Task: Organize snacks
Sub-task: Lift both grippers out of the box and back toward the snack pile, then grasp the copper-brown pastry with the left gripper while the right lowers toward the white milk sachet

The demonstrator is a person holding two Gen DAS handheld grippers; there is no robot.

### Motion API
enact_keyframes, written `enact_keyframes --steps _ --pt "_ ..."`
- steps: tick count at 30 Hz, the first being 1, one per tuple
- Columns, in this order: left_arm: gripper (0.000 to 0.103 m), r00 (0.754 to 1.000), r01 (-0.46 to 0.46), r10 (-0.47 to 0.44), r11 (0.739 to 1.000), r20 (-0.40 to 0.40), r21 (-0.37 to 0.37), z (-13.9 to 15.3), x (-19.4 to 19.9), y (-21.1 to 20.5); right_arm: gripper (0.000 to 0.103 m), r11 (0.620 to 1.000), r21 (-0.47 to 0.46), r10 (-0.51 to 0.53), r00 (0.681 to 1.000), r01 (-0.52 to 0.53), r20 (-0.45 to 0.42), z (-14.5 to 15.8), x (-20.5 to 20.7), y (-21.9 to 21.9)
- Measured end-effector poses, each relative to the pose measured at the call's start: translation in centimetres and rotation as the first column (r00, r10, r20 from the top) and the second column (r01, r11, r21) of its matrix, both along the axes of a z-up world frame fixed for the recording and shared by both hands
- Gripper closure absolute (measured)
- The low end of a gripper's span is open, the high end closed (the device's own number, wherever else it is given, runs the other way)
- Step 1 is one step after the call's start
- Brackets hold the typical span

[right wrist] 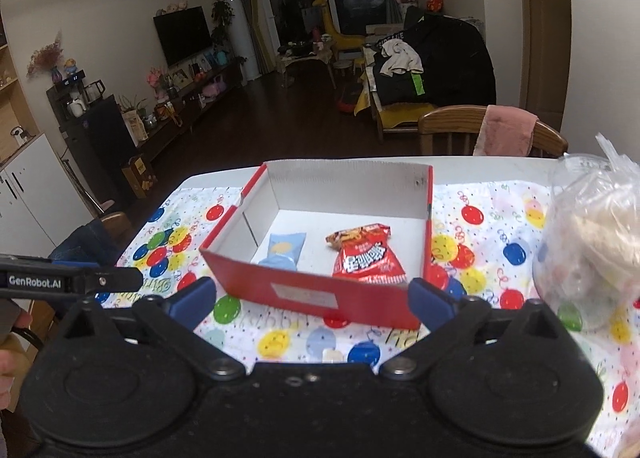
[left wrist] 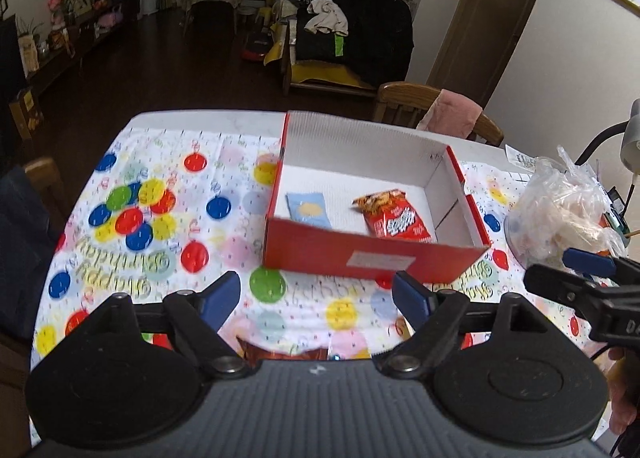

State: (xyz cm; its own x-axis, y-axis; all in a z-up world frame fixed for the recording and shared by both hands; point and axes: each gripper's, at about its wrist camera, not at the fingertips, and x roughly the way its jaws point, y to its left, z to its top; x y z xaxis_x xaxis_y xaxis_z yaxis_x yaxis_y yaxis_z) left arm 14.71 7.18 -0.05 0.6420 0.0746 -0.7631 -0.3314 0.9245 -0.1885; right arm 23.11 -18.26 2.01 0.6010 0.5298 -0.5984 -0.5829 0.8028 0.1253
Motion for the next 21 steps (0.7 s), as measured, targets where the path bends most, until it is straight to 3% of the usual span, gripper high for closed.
enact_keyframes --steps 4,7,12,17,19,21 --pt "0.020 0.998 -0.037 0.034 0.999 -0.057 -0.037 -1.8 -1.1 0.3 0.000 1.000 -0.025 -0.013 1.000 0.013 0.003 -1.5 -1.8 -0.8" --pt "0.020 0.988 -0.113 0.096 0.984 -0.119 -0.139 -3.5 -1.8 1.4 0.000 0.998 -0.058 -0.032 0.999 0.032 0.014 -2.7 -2.8 -1.4" --pt "0.020 0.948 -0.275 0.217 0.927 -0.233 -0.254 -6.2 -2.1 2.9 0.000 0.994 -0.100 -0.035 0.999 0.035 0.006 -4.2 -3.6 -2.5" --pt "0.020 0.905 -0.387 0.299 0.874 -0.302 -0.295 -8.5 -1.3 3.1 0.000 0.992 -0.117 -0.047 0.998 0.042 -0.040 -5.5 -3.1 -3.5" --pt "0.020 0.887 -0.433 0.331 0.838 -0.322 -0.331 -9.4 -1.0 3.2 0.000 0.992 -0.112 -0.061 0.995 0.053 -0.075 -6.2 -2.7 -3.9" --pt "0.020 0.854 -0.498 0.374 0.791 -0.363 -0.356 -10.4 -0.7 3.3 0.001 0.993 -0.106 -0.071 0.991 0.059 -0.111 -6.9 -2.4 -4.3"
